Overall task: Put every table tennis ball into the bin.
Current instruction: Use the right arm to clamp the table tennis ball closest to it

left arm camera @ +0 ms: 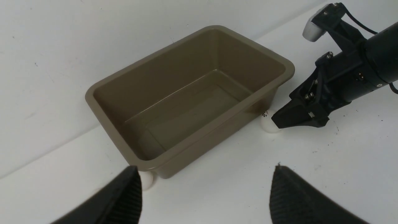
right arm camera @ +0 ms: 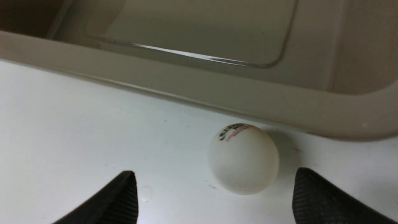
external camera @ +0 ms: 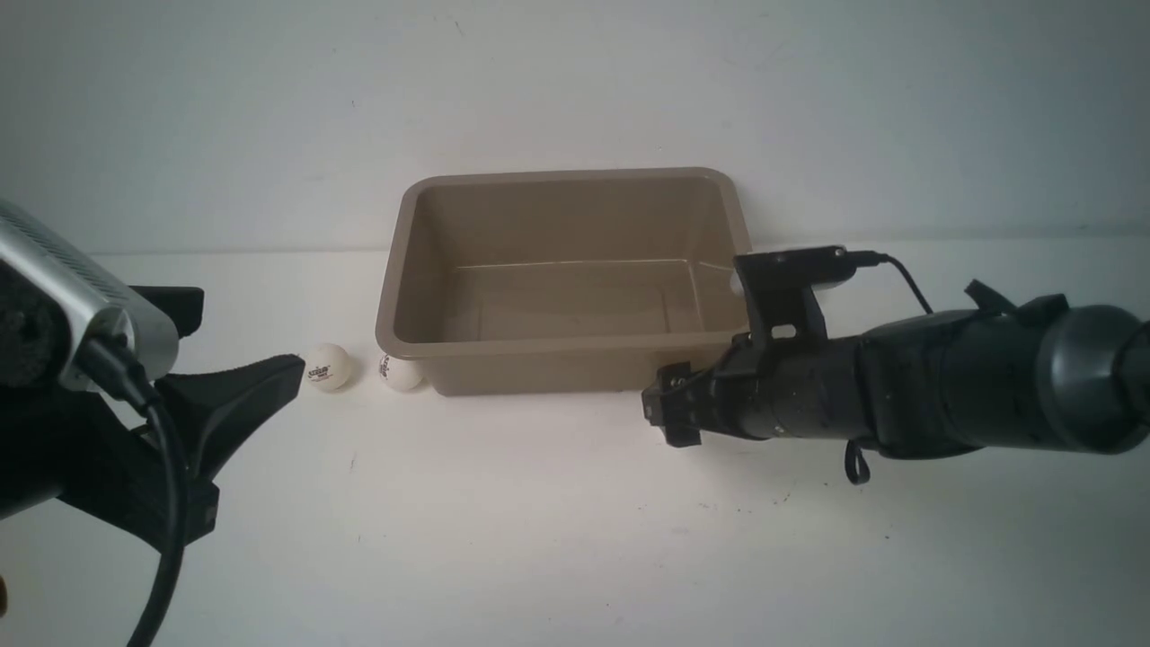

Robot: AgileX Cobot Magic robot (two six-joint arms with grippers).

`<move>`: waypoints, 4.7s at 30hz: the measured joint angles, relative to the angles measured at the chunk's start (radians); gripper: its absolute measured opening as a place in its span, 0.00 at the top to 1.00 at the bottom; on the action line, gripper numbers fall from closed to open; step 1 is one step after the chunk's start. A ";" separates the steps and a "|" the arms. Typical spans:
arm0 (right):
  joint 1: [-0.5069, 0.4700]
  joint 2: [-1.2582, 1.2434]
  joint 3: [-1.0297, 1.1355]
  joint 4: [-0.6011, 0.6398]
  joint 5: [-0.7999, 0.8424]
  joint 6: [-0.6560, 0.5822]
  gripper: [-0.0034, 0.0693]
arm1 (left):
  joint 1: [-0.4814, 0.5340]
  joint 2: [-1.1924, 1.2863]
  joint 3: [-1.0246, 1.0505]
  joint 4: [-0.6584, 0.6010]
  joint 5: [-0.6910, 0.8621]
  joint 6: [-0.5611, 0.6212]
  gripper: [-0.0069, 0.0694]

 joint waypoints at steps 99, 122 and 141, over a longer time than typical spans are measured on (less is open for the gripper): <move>0.009 0.045 -0.021 0.015 -0.347 -0.080 0.14 | 0.000 0.000 0.000 0.000 0.029 0.000 0.26; -0.055 0.045 -0.021 0.015 -0.193 -0.057 0.14 | 0.000 0.000 0.000 0.000 0.029 0.000 0.26; -0.061 0.045 -0.021 0.011 -0.140 -0.102 0.27 | 0.000 0.000 0.000 0.000 0.029 0.000 0.26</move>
